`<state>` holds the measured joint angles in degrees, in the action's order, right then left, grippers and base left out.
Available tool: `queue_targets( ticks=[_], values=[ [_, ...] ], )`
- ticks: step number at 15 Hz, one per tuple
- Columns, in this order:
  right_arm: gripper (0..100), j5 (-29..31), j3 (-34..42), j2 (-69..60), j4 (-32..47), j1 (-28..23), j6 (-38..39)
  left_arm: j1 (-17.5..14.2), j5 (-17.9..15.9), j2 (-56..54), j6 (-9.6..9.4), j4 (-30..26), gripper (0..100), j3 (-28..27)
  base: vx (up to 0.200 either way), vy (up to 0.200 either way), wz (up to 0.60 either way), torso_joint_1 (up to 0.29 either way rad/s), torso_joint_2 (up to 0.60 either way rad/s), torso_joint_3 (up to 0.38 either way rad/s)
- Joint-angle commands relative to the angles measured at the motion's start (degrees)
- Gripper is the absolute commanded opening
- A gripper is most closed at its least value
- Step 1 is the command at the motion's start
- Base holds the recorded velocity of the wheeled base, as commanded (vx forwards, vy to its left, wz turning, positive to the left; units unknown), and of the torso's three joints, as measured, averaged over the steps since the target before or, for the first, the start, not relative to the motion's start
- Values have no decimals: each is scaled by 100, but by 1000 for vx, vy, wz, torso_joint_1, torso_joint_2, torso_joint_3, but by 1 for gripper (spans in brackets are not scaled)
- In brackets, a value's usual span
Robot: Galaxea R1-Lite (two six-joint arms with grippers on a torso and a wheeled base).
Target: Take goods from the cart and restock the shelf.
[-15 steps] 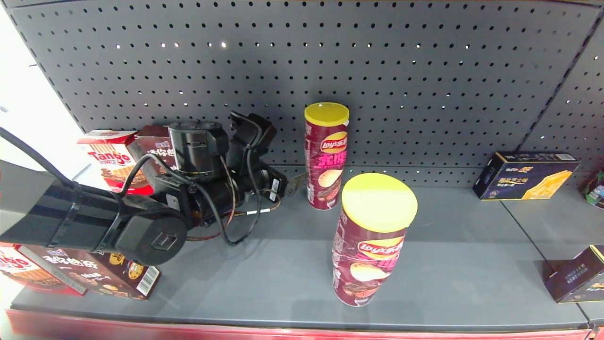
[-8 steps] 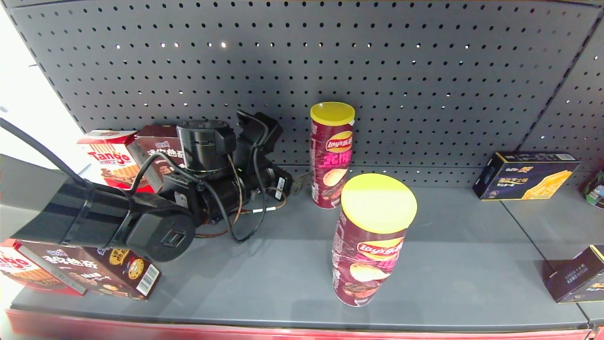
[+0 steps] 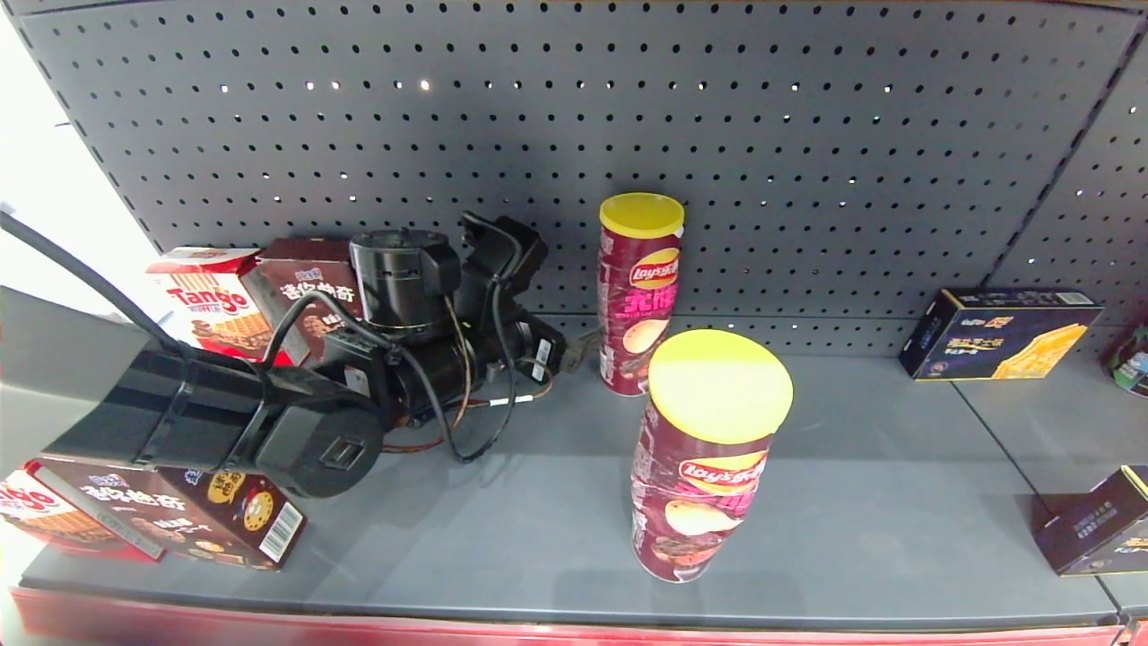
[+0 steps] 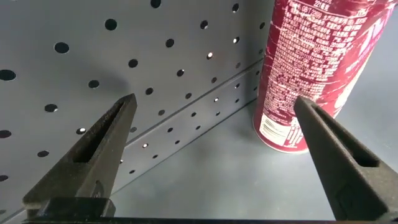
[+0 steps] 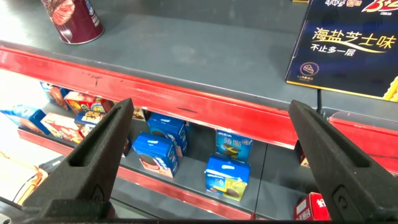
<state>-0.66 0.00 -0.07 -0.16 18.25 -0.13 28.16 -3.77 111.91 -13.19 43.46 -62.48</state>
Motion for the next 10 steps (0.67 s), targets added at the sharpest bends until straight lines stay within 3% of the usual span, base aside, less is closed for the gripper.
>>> queue_targets(
  ticks=[1,6,10],
  values=[
    [100,-4,0,7,-2,3,-4,5,-1,-38,1,5,100,7,0,0,0,0,0,0],
    [100,-4,0,7,-2,3,5,32,8,-908,-114,13,100,148,0,0,0,0,0,0],
    [100,-4,0,7,-2,3,-4,418,192,-2270,-131,-4,100,878,0,0,0,0,0,0]
  ],
)
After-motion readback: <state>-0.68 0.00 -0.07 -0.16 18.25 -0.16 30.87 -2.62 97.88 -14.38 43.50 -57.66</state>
